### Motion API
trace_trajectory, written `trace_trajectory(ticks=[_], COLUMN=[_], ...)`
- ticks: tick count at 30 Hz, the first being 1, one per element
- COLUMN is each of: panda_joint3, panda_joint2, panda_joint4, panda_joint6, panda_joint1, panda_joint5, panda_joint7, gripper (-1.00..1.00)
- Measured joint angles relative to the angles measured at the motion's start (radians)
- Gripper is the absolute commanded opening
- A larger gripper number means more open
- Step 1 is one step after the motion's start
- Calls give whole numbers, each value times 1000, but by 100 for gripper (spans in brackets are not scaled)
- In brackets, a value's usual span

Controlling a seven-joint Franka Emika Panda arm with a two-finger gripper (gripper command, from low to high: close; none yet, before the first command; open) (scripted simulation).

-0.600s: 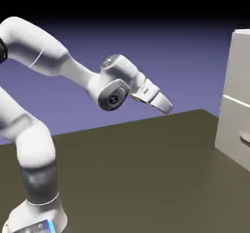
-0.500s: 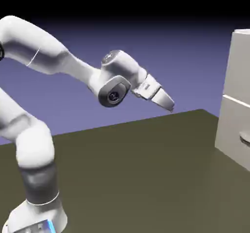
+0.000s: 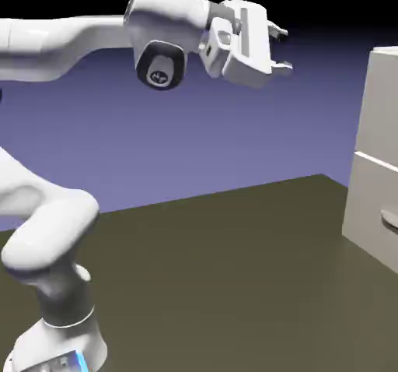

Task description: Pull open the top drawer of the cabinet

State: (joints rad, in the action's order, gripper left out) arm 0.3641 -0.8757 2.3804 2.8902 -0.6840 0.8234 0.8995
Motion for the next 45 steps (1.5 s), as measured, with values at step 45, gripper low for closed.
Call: trace_trajectory(ticks=[45], panda_joint3=[853], panda_joint2=[-716], panda_joint4=[-1006], panda_joint6=[-344], panda_joint1=[-1631], panda_joint5=[1929], panda_joint7=[371], gripper=[0])
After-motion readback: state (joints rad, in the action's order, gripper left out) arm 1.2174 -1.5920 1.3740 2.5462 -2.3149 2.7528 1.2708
